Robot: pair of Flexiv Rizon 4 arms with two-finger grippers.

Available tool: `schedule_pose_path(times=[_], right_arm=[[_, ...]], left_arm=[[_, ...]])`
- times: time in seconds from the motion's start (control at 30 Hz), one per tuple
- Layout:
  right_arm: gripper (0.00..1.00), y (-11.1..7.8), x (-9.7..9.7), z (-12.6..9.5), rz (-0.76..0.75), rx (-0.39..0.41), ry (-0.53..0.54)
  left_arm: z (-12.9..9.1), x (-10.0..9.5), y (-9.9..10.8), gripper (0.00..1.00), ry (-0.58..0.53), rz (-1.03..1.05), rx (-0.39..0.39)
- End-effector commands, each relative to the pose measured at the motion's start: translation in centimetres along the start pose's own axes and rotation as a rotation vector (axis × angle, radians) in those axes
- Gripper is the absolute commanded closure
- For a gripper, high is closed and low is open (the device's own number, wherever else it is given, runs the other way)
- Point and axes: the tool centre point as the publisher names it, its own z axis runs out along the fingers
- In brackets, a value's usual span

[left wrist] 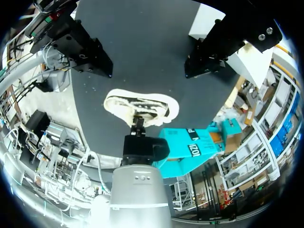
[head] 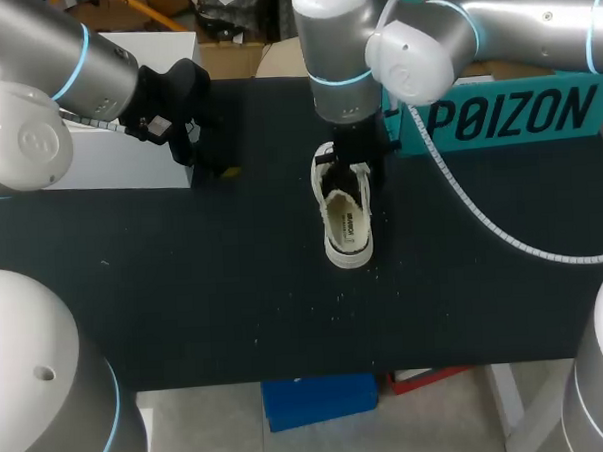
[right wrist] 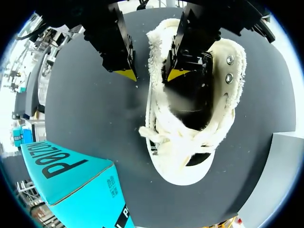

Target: Take the shoe out of the shoebox, open the shoe tongue, remove and reinsert the insole, then place the shoe into the shoebox

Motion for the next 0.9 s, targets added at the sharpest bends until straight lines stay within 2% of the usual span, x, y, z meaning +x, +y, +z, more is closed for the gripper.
schedule_pose_path(times=[0.03, 0.5, 0.57, 0.6, 0.63, 0.9], right_arm=[[0.68, -0.2, 0.5, 0.7, 0.011, -0.011, 0.001], [0.71, -0.6, 0.7, 2.1, 0.037, -0.02, 0.009], [0.78, -0.6, 0.7, 2.3, 0.039, -0.02, 0.01], [0.93, -0.6, 0.7, 2.3, 0.041, -0.02, 0.01], [1.0, -0.6, 0.7, 2.3, 0.042, -0.021, 0.01], [1.0, -0.8, 0.2, 1.6, 0.047, -0.033, 0.001]], left_arm=[[0.0, 0.1, 0.0, 0.0, -0.003, -0.001, -0.002], [0.0, 0.1, 0.0, 0.0, -0.003, -0.001, -0.002], [0.0, 0.1, 0.0, 0.0, -0.003, -0.001, -0.002], [0.0, 0.1, 0.0, 0.0, -0.003, -0.001, -0.002], [0.0, 0.1, 0.0, 0.0, -0.003, -0.001, -0.002], [0.0, 0.1, 0.0, 0.0, -0.003, -0.001, -0.002]])
